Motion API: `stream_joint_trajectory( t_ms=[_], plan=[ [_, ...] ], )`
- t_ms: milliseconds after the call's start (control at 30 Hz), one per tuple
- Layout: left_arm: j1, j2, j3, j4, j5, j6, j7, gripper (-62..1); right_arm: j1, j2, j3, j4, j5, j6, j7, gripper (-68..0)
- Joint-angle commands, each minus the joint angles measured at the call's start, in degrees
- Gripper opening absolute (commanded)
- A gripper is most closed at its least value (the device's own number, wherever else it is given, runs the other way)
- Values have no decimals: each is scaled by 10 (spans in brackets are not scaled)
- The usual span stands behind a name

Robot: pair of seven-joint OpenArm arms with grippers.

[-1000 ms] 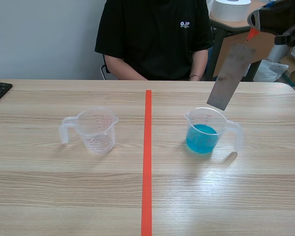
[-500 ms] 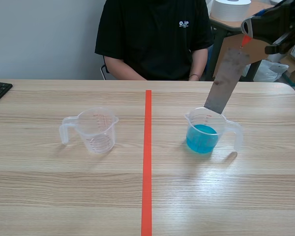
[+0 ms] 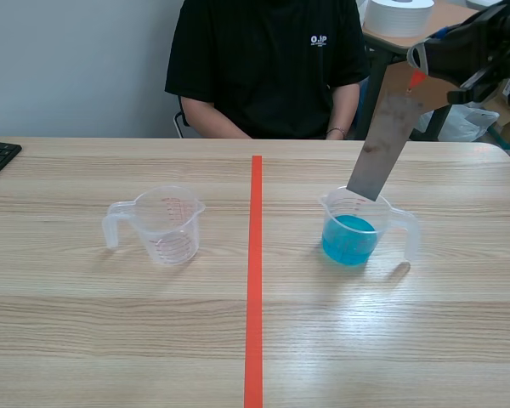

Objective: Do the redox reaction experiment.
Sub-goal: 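Hold the plate still in the solution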

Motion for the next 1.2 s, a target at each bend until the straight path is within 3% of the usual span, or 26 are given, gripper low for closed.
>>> stream_joint_trajectory(
  t_ms=[0, 467, 833, 1167],
  plan=[
    [5, -3, 0, 4, -3, -1, -8, -560, 7, -4, 0, -6, -3, 3, 18, -658],
    [5, -3, 0, 4, -3, -1, -8, -560, 7, -40, -24, -80, -98, 3, 71, -658],
    [5, -3, 0, 4, -3, -1, -8, -560, 7, -46, -58, -145, -195, 3, 148, -658],
    [5, -3, 0, 4, -3, -1, -8, -560, 7, -45, -65, -151, -216, 3, 163, -658]
  ],
)
